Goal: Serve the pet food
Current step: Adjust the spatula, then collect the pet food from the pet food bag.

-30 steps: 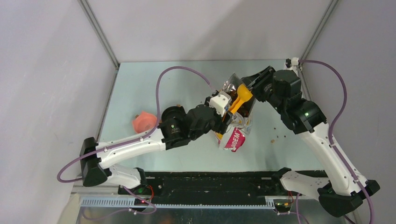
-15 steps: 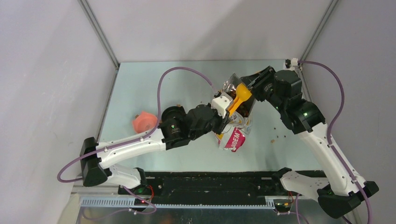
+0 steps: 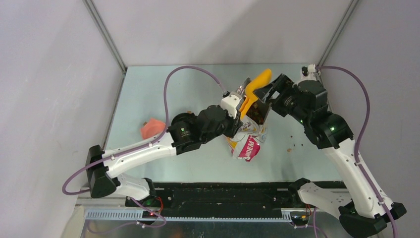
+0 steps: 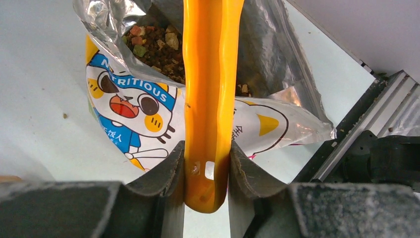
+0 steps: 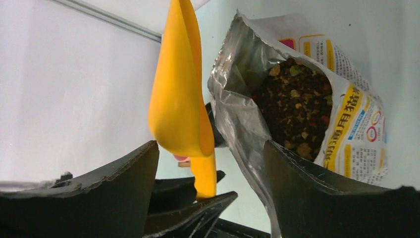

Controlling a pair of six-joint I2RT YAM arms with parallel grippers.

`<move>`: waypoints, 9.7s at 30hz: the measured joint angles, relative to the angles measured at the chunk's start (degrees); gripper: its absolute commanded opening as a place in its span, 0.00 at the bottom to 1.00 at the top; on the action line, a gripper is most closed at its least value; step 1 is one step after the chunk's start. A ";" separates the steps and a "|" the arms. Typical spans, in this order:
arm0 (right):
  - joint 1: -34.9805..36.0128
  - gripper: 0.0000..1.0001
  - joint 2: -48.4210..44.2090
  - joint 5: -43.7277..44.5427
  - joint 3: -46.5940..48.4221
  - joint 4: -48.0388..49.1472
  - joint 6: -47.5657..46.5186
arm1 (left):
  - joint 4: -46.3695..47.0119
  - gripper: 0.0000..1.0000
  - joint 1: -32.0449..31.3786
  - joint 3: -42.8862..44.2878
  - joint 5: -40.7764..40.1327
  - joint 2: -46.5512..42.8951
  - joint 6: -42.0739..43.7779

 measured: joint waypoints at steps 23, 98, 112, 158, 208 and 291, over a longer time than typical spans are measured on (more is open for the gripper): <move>-14.91 0.96 -1.38 -57.68 -3.80 20.44 -44.30 | -7.63 0.00 14.84 -8.59 38.47 -21.90 -16.48; -5.16 0.00 0.42 -48.65 -12.48 30.91 -10.78 | 8.74 0.86 14.99 -22.34 19.32 -41.07 -22.84; -5.40 0.00 -1.90 -41.24 -17.14 30.97 -4.39 | 18.86 0.41 15.58 -25.27 21.57 -36.41 -24.13; -10.93 0.01 0.24 -52.48 -18.82 35.08 -13.44 | 23.17 0.02 15.89 -25.38 25.03 -35.43 -29.16; -11.13 0.00 2.01 -56.37 -16.09 34.12 -7.08 | 19.45 0.04 17.92 -25.11 33.00 -35.47 -33.42; 27.91 0.00 18.95 22.21 -0.90 14.01 -31.54 | -27.32 0.00 18.88 -8.00 12.37 -31.95 -36.74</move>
